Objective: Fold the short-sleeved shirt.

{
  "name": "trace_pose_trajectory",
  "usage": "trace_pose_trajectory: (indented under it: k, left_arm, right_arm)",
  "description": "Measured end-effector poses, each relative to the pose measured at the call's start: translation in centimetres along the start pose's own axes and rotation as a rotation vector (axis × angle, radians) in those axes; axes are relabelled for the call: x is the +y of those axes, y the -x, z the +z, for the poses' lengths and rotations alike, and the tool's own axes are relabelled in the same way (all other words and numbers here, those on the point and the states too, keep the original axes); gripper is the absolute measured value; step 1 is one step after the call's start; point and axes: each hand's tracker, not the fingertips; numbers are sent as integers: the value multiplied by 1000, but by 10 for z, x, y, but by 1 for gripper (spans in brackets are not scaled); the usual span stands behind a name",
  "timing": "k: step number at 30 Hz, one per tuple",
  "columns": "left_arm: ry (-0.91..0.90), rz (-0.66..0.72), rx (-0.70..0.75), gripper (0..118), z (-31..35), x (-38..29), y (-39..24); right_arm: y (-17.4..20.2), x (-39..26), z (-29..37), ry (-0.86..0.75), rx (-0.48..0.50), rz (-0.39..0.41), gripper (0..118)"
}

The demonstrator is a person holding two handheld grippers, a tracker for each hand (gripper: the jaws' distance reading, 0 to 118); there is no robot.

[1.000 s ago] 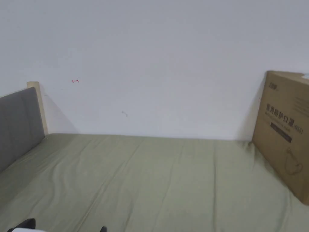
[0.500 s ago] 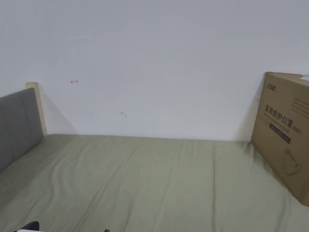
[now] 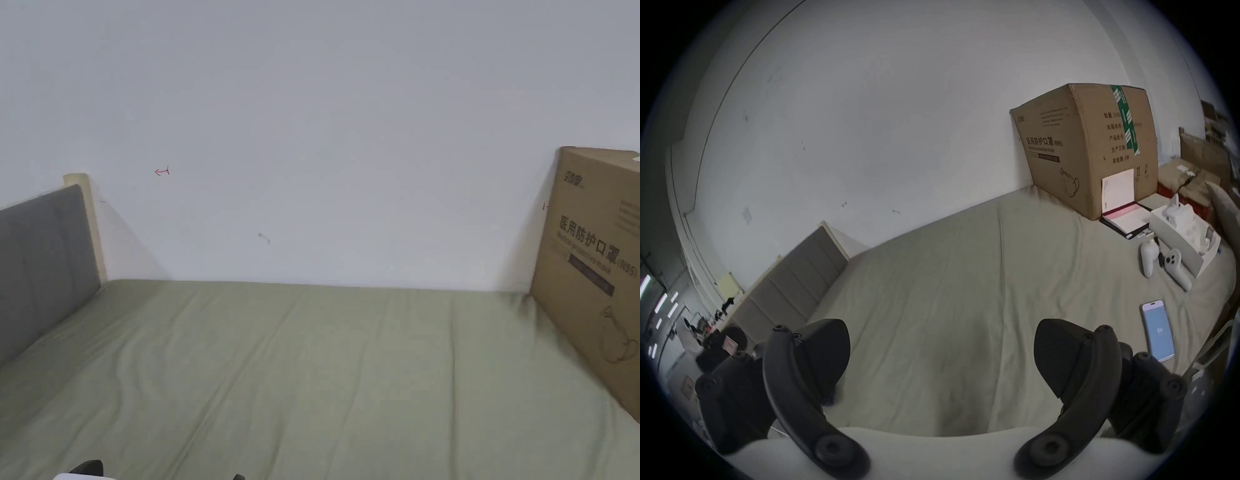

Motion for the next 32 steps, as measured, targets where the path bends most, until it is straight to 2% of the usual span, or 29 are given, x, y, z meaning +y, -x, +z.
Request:
trace_pose_trajectory:
  k: [7, 10, 15, 18, 20, 21, 22, 23, 27, 32]
  left_arm:
    - [-4, 4, 2, 118, -1, 1, 0]
    - [1, 9, 0, 118, -1, -1, 1]
    - [7, 20, 4, 118, -3, -4, 1]
    - [1, 20, 13, 118, -4, -7, 0]
    - [-11, 0, 31, 118, -6, -12, -2]
    - [-11, -5, 38, 118, -7, -14, -2]
    - [-7, -8, 42, 118, -9, -15, -3]
    - [2, -8, 44, 118, -10, -16, -2]
    - [20, -6, 56, 118, -16, -21, -1]
    - [34, -1, 59, 118, -17, -24, 0]
  right_arm:
    - [2, -1, -4, -18, -53, 7, 114]
    - [3, -5, -6, -55, -112, 8, 114]
    - [-1, -10, -8, -66, -84, 40, 114]
    - [1, -19, -6, -140, -102, 147, 114]
    - [7, -31, -6, -218, -138, 276, 114]
    - [12, -36, -8, -225, -191, 338, 114]
    - [15, -39, -10, -214, -221, 382, 114]
    - [16, -42, -11, -212, -209, 408, 114]
    - [19, -50, -20, -199, -214, 437, 114]
    - [17, -51, -21, -185, -200, 433, 114]
